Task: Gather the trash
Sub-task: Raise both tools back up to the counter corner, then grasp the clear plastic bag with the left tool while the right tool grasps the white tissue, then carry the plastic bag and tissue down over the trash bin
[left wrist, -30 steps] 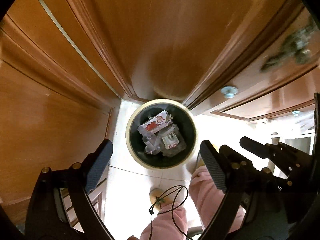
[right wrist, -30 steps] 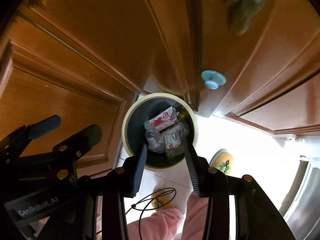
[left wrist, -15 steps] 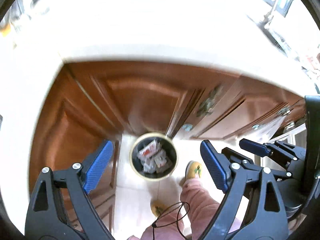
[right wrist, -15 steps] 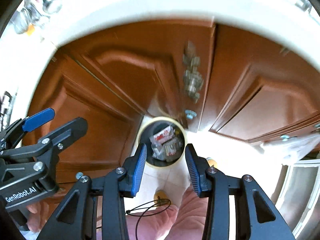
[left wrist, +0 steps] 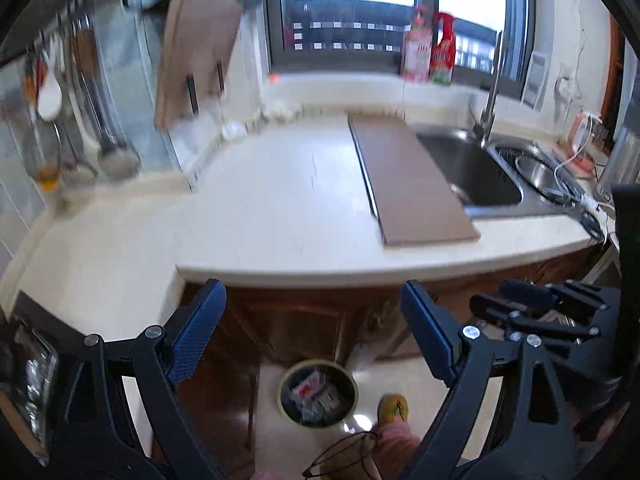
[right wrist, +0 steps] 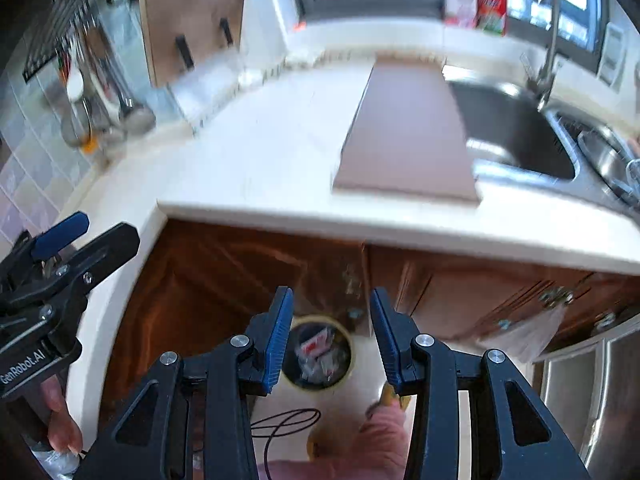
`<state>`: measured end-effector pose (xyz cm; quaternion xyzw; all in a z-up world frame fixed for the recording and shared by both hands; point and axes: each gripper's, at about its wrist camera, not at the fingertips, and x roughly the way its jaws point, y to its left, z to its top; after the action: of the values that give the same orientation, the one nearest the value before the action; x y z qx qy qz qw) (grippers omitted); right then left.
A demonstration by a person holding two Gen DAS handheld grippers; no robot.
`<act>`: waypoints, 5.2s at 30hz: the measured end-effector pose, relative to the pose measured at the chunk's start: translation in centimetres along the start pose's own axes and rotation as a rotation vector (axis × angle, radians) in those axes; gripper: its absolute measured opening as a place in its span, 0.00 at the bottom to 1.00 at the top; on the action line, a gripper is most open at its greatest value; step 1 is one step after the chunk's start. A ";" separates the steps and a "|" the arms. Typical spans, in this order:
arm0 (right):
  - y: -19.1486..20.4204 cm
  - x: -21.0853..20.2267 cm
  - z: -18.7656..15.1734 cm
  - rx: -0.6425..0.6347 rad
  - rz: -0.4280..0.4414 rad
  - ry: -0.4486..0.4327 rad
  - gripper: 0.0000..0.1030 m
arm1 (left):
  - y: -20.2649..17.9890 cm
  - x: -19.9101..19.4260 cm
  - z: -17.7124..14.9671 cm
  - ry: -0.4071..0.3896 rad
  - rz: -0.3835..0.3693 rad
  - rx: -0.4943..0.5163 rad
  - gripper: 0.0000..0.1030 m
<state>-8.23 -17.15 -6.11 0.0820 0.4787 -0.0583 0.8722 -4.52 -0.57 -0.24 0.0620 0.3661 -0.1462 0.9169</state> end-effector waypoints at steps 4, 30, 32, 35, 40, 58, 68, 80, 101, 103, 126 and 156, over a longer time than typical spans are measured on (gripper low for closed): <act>-0.5 -5.2 2.9 0.003 -0.002 -0.067 0.40 | 0.1 -2.8 2.0 -0.055 0.013 0.001 0.85; 1.3 -0.5 36.5 -0.222 0.280 -0.144 0.52 | 6.0 9.0 21.7 -0.088 0.277 -0.113 0.85; 1.6 1.8 40.5 -0.260 0.300 -0.133 0.52 | 6.7 11.9 23.8 -0.065 0.309 -0.142 0.85; 1.4 5.6 46.5 -0.288 0.341 -0.098 0.52 | 7.7 16.4 26.6 -0.031 0.362 -0.171 0.85; 0.7 13.6 54.6 -0.300 0.394 -0.021 0.52 | 8.8 23.9 29.2 0.012 0.431 -0.211 0.85; 1.3 43.9 60.6 -0.285 0.438 0.148 0.52 | 15.5 48.7 27.8 0.121 0.592 -0.382 0.85; 3.9 51.9 61.5 -0.353 0.426 0.130 0.48 | 16.5 53.1 27.7 0.142 0.617 -0.398 0.85; 1.2 53.9 59.7 -0.368 0.494 0.102 0.22 | 17.1 55.4 27.5 0.152 0.718 -0.414 0.85; -0.6 59.7 59.1 -0.305 0.536 0.102 0.21 | 16.8 59.5 27.1 0.225 0.759 -0.406 0.79; -0.5 60.0 59.0 -0.299 0.533 0.108 0.21 | 16.6 59.6 27.2 0.235 0.741 -0.415 0.62; 2.1 54.1 56.3 -0.309 0.511 0.107 0.21 | 11.0 49.9 25.5 0.230 0.660 -0.409 0.41; 2.6 23.3 28.7 -0.132 0.445 -0.007 0.21 | 3.5 21.1 11.6 0.144 0.275 -0.127 0.39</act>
<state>28.37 -20.82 -10.39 0.1283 0.4486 0.1667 0.8686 18.70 -4.52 -6.36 0.0637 0.4275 0.0090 0.9017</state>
